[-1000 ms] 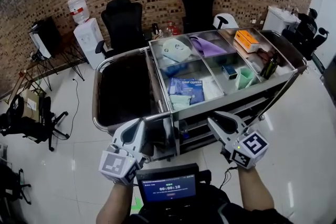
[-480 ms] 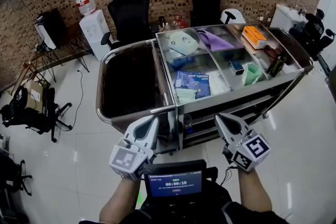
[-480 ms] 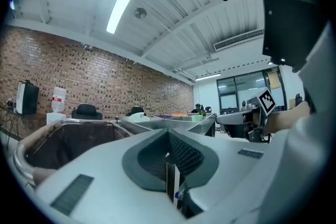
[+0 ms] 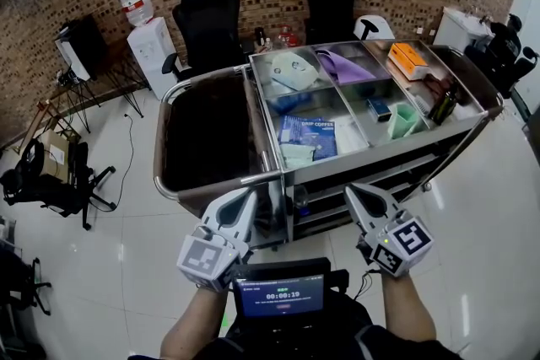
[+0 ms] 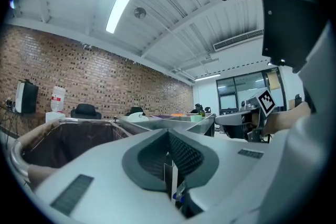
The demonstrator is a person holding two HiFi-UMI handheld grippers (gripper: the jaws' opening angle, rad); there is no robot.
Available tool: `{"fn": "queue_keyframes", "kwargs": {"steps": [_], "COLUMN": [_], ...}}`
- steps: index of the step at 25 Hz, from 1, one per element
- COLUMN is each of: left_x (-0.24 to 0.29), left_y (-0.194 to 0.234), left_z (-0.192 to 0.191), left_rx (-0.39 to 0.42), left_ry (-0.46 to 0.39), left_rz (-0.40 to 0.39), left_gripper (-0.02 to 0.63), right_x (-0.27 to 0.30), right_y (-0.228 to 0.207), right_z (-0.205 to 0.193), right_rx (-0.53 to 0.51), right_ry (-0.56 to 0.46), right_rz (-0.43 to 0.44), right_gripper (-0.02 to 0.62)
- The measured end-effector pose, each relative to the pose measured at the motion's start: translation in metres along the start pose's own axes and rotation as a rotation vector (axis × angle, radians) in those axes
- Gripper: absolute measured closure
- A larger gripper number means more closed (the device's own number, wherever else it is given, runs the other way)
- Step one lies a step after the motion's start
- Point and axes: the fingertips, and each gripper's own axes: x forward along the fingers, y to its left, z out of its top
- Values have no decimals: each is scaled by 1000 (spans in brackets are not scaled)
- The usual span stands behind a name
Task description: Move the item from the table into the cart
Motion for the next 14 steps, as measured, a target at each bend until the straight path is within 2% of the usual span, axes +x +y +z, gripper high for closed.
{"fn": "queue_keyframes", "kwargs": {"steps": [14], "left_x": [5], "left_y": [8], "left_z": [3], "left_rx": [-5], "left_ry": [-7], "left_rz": [14], "left_gripper": [603], "right_x": [8], "right_y": [-3], "right_z": [1], "right_rx": [-3], "right_ry": [7], "right_rz": [-5], "right_gripper": [594]}}
